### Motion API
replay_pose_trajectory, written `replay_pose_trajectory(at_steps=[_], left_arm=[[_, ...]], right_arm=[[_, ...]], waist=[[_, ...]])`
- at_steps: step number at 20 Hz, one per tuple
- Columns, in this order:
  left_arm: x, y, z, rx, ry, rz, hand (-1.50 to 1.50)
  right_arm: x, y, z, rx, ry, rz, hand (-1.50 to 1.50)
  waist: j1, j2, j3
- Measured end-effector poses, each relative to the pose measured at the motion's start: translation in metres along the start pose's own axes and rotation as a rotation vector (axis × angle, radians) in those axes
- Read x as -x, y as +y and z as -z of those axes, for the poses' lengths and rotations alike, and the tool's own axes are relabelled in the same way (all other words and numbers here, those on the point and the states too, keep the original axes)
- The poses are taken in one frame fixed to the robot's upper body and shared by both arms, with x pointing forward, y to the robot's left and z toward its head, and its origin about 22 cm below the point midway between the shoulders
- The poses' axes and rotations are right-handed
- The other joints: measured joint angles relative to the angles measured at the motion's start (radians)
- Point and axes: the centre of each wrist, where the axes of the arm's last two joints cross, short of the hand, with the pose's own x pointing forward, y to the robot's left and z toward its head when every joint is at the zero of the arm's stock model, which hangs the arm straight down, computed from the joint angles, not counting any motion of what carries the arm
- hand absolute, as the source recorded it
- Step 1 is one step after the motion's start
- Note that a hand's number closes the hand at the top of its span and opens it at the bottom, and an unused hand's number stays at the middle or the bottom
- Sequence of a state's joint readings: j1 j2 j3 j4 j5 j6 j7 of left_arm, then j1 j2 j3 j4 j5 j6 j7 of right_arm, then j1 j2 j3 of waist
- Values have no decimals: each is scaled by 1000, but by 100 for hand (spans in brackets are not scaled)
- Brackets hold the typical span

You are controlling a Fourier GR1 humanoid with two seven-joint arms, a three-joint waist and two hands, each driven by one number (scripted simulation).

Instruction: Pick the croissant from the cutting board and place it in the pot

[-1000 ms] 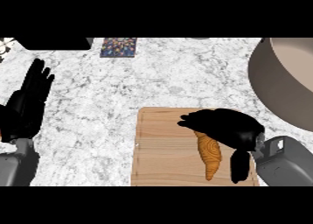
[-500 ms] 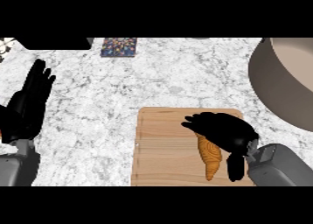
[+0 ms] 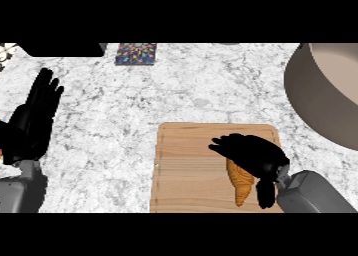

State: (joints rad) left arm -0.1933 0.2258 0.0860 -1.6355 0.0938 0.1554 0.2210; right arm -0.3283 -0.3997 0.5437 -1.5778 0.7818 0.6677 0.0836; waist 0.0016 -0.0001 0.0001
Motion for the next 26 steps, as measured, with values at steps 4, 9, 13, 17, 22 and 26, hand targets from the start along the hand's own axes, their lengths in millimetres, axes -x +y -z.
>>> replay_pose_trajectory(at_steps=[4, 9, 13, 17, 22, 26], left_arm=[[-2, 5, -1, -2, -4, -5, 0], [-4, -8, -6, 1, -2, -4, 0], [-2, -3, -1, 1, -2, -3, 0], [-1, 3, -3, 1, 2, -5, 0], [-3, 3, 2, -6, 0, -4, 0], [4, 10, -2, -28, 11, 0, 0]], right_arm=[[1, 11, 11, 4, 22, -7, -150], [8, 10, 22, -8, 20, -26, 150], [13, 9, 26, -3, -43, -97, 150], [13, 14, 29, 8, -71, -121, 150], [13, 24, 20, 34, -94, -113, 150], [9, 49, -17, 86, -107, -3, 150]], waist=[[1, 0, 0], [3, 0, 0], [3, -1, -1], [2, -4, -2], [-1, -6, -2], [-22, -8, -2]])
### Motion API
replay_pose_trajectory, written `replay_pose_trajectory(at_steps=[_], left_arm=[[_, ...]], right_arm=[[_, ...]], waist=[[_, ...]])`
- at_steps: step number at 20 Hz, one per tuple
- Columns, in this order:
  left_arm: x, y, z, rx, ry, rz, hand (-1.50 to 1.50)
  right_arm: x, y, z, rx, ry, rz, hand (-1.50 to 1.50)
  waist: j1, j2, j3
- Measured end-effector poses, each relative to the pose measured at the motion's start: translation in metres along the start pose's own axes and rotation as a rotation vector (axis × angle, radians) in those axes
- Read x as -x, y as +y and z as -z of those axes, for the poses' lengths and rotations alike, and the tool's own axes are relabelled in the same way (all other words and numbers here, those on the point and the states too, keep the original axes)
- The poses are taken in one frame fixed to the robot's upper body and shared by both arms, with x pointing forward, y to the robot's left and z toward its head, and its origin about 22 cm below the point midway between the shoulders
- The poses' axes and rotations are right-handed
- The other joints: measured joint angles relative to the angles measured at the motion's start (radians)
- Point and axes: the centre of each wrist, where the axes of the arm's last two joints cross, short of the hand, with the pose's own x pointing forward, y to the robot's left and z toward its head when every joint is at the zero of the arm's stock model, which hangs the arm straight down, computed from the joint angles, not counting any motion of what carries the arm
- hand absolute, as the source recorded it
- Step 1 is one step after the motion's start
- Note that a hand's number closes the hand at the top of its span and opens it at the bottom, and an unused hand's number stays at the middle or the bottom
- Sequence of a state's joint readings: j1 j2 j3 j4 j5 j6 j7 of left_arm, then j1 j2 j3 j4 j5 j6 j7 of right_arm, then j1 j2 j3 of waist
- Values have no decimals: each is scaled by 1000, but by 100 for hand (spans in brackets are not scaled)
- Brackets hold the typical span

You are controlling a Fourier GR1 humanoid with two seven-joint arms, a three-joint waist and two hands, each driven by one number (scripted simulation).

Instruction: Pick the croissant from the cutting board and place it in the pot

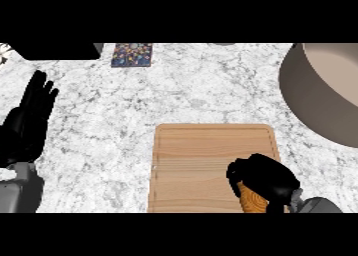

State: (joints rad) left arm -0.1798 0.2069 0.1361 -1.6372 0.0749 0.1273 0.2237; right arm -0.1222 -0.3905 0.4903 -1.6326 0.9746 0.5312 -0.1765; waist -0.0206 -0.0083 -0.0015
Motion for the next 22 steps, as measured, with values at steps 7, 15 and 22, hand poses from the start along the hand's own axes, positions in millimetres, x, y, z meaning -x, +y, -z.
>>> replay_pose_trajectory(at_steps=[7, 15, 22], left_arm=[[-4, 0, -1, 2, -6, 0, 0], [-2, 7, -1, -11, -5, 2, 0], [-5, 3, -1, 3, -6, -1, 0]], right_arm=[[-21, 25, -71, 132, 16, 103, 150], [-35, -2, -127, 536, 51, 251, 150], [-23, -33, -168, 901, 151, 304, 150]], waist=[[-1, 3, 1], [-11, 3, 1], [1, 5, 1]])
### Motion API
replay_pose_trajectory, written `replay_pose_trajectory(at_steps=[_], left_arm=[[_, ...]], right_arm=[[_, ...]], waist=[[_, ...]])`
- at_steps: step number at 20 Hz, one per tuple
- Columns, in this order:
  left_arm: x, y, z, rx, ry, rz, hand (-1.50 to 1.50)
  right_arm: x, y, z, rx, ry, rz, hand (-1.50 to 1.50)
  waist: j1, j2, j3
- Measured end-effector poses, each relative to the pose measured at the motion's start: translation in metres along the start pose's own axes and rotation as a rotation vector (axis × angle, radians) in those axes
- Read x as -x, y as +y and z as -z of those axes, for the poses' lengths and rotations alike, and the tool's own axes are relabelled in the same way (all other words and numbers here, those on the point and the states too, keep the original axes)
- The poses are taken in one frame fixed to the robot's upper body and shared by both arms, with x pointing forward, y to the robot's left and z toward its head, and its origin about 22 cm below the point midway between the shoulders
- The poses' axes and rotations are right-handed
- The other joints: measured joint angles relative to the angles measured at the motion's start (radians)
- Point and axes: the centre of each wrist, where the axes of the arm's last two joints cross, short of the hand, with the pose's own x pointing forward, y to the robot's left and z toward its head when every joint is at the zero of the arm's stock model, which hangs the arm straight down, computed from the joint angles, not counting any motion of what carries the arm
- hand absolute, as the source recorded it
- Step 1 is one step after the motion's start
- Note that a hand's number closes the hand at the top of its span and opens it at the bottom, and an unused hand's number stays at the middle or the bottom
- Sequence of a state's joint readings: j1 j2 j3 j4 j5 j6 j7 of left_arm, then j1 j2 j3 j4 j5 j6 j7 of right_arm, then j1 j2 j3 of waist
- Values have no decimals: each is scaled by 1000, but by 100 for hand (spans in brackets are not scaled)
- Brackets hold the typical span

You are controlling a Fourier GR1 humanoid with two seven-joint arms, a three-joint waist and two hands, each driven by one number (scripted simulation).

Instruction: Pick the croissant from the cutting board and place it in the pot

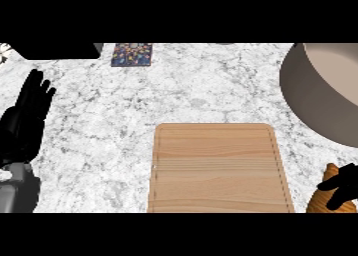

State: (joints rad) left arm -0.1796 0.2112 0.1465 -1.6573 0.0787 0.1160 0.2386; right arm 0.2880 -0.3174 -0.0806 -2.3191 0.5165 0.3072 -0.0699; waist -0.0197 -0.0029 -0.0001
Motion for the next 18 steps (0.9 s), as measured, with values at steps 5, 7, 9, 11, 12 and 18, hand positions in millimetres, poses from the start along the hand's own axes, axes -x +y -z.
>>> replay_pose_trajectory(at_steps=[5, 7, 9, 11, 12, 18], left_arm=[[0, -4, 4, 18, 2, 0, 0], [0, -7, 5, 24, 1, -5, 0], [-1, -11, 4, 26, 1, -1, 0], [-2, -13, 1, 25, -2, -3, 0], [-3, -13, 2, 26, -3, 0, 0], [-4, -14, 4, 29, -8, 1, 0]], right_arm=[[15, -44, 10, 154, 53, 22, 150], [30, -60, 17, 193, 78, 31, 150], [45, -75, 26, 211, 96, 54, 150], [62, -89, 33, 224, 116, 78, 150], [66, -96, 40, 227, 126, 81, 150], [112, -107, 73, 239, 181, 117, 150]], waist=[[11, 2, 0], [15, 3, 0], [19, 3, 0], [21, 3, 0], [23, 3, 0], [29, 5, 0]])
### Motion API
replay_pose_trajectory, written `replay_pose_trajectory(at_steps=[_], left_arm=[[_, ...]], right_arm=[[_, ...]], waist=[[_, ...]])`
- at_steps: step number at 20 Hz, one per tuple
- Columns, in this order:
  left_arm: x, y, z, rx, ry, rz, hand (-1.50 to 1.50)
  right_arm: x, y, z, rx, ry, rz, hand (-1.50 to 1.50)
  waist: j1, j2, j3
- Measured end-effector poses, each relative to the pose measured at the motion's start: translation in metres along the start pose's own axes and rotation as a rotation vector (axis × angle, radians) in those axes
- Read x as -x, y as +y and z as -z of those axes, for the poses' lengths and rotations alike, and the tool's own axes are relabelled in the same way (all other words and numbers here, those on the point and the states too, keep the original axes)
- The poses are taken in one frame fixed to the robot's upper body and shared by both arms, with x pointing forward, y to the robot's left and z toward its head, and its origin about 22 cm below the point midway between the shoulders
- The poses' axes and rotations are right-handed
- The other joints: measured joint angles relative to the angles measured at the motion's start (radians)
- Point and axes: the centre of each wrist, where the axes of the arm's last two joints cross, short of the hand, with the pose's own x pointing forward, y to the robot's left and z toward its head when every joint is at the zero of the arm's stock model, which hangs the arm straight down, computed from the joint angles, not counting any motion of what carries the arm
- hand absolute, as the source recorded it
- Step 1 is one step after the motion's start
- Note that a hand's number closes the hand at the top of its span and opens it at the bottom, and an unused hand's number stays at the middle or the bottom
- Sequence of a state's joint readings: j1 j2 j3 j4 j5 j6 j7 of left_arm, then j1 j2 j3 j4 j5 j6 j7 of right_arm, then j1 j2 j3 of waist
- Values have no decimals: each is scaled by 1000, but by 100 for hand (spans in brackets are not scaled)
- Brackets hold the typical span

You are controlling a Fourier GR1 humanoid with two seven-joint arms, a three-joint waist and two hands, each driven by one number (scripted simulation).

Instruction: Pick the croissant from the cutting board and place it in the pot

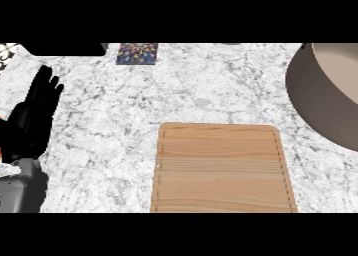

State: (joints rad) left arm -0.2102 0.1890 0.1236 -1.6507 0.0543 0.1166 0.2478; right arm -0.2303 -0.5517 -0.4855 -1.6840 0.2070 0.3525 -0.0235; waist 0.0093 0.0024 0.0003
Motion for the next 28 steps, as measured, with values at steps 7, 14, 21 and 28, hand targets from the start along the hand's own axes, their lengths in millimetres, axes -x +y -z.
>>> replay_pose_trajectory(at_steps=[7, 14, 21, 28], left_arm=[[3, -2, 2, 14, -7, -4, 0], [1, -4, 5, 29, -9, -15, 0], [-2, -6, 7, 40, -10, -12, 0], [-4, -12, 11, 49, -17, -16, 0]], right_arm=[[30, 4, 22, 87, 11, -152, 150], [75, 25, 49, 134, 39, -368, 150], [109, 35, 63, 53, 108, -375, -150], [121, 35, 69, -87, 170, -224, -150]], waist=[[15, 6, 1], [26, 8, 0], [29, -2, -18], [31, -3, -27]])
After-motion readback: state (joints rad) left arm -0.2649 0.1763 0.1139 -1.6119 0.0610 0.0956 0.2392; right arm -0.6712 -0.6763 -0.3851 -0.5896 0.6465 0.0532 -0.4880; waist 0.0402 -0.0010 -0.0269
